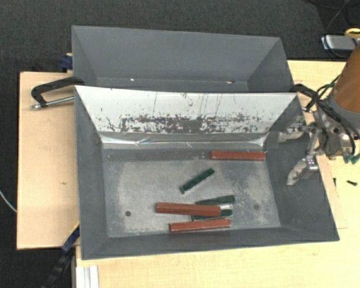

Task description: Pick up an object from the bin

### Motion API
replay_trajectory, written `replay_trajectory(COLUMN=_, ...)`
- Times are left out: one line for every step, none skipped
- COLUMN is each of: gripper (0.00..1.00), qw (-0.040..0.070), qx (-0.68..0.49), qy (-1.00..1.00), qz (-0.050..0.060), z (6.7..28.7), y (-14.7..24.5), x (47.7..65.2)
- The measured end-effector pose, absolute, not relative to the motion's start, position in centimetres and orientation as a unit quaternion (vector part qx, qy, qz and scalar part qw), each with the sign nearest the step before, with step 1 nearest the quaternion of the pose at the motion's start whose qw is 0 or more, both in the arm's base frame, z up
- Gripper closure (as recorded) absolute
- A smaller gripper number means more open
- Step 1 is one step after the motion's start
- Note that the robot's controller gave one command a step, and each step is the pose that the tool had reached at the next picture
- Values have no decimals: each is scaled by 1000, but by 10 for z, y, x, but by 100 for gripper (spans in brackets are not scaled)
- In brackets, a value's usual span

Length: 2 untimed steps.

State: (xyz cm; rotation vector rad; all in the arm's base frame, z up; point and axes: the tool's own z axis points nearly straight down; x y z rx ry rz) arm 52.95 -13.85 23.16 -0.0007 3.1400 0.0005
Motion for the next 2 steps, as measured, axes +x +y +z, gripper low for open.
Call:
replay_trajectory(gripper=0, qw=1, qx=0, qy=1000, qz=0, z=232, y=-139, x=530)
replay_trajectory(gripper=0, qw=4, qx=11, qy=1000, qz=0, z=175, y=-116, x=549)
